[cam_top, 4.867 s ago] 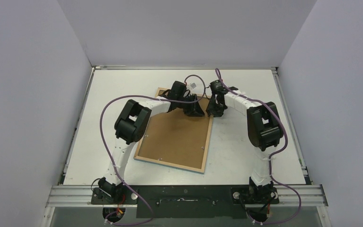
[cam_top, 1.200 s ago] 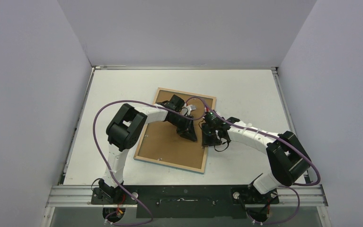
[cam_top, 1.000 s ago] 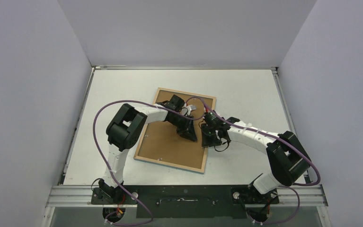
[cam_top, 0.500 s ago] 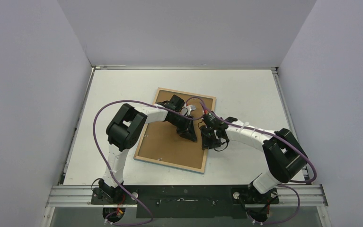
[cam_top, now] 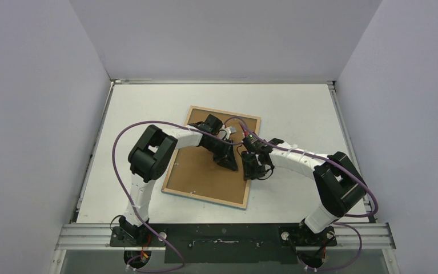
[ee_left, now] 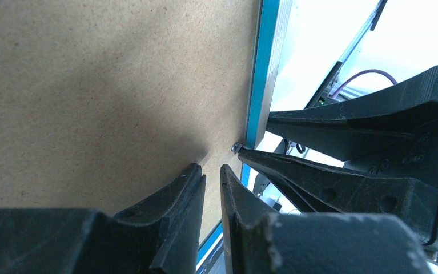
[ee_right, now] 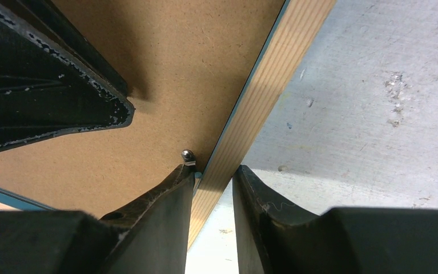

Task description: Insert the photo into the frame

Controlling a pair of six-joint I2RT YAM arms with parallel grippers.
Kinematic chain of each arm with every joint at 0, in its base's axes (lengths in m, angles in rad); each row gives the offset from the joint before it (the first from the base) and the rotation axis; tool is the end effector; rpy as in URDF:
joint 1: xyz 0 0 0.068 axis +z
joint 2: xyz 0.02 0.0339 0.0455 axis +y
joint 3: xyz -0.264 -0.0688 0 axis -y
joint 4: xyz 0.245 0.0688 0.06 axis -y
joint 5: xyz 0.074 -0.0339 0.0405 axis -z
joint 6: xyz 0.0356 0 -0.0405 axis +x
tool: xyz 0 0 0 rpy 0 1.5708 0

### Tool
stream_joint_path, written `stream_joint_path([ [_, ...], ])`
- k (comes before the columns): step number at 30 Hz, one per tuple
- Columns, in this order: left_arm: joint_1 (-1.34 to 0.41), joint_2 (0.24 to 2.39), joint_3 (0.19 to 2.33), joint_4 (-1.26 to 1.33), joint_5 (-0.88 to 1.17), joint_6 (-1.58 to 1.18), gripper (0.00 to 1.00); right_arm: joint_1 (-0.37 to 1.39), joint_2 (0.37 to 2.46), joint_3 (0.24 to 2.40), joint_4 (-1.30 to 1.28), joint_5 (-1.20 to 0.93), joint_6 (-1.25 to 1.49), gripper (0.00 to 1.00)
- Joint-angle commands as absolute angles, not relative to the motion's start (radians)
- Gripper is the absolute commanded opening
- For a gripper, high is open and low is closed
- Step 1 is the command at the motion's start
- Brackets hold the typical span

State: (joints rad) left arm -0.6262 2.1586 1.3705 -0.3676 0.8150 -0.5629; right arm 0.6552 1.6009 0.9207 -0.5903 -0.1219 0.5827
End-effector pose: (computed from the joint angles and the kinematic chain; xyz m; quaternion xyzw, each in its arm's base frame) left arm 0.3263 -0.2680 0.1117 -0.1101 -0.8954 0.4272 0.0605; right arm 0.2261 0.1792 0.1655 -0.0449 0.9859 0.1357 0.0867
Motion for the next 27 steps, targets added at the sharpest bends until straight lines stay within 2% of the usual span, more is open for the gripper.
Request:
stream_joint_path([
  [1,-0.624,2.237,1.328,-0.449,0.649,-0.49,0.18,0.655,1.665,0.891,-0.609,-0.028,0.531,0.28],
  [8,-0.62,2.235,1.326,-0.449,0.649,-0.49,0.18,0.653,1.668,0.903,-0.603,-0.021,0.507,0.25],
  [16,-0.62,2.234,1.321,-0.448,0.649,-0.489,0.18,0.643,1.653,0.914,-0.582,-0.049,0.525,0.1],
  [21,-0.62,2.236,1.32,-0.451,0.645,-0.488,0.18,0.634,1.632,0.935,-0.59,-0.022,0.557,0.1],
  [27,-0.62,2.243,1.317,-0.478,0.628,-0.471,0.18,0.624,1.59,0.982,-0.652,0.134,0.564,0.16],
])
